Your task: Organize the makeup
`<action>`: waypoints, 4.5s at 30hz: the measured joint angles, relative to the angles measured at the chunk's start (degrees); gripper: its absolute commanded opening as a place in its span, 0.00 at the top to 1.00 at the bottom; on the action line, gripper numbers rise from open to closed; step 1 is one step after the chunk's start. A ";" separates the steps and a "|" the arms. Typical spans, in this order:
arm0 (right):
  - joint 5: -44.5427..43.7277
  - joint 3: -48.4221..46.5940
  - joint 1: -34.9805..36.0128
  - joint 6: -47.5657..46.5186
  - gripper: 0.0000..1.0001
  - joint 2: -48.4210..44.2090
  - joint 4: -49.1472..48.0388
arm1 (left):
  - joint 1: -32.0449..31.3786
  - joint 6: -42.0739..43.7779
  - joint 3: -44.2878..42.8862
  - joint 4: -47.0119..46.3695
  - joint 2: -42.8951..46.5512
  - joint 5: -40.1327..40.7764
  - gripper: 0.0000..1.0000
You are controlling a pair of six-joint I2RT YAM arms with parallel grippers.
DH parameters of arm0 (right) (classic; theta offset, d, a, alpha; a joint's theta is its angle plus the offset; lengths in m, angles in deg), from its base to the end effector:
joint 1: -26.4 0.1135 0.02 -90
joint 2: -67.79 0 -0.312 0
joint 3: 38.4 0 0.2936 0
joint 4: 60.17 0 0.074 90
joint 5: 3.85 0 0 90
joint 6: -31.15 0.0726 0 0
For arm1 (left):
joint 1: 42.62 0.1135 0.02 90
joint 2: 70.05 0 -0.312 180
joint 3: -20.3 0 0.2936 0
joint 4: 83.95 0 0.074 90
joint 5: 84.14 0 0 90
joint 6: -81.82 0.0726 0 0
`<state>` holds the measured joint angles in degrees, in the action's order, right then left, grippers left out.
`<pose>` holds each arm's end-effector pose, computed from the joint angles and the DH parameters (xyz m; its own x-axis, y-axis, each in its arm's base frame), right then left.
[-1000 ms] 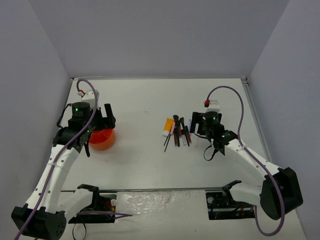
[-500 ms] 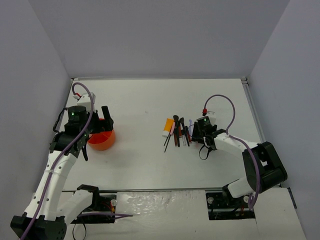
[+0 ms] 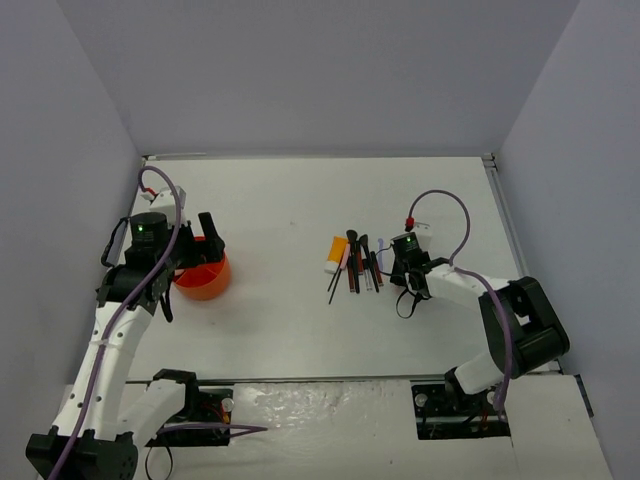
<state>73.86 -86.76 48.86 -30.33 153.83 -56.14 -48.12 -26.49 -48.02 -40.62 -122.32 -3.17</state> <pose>0.3192 0.1152 0.1489 -0.6484 0.2368 -0.7236 0.0946 0.9681 0.2320 0.2385 -0.0344 0.3747 -0.5065 -0.2629 -0.8212 0.0784 0.9344 -0.3475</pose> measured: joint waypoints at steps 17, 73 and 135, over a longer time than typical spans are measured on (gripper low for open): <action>10.70 -0.36 16.65 -15.61 1.00 -23.11 -10.65 | -12.39 -10.40 -1.28 -5.43 -2.59 -11.95 0.03; 23.13 0.05 24.02 -26.23 0.00 -28.15 -20.30 | -31.70 -11.47 -12.23 -2.66 -12.32 15.30 1.00; 9.47 4.34 22.52 -24.63 0.00 -34.14 -15.15 | 9.70 -6.72 -9.05 -13.92 -30.98 5.52 0.66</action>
<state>83.33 -82.42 71.38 -54.96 119.69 -71.30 -38.41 -33.21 -57.07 -54.54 -153.30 2.35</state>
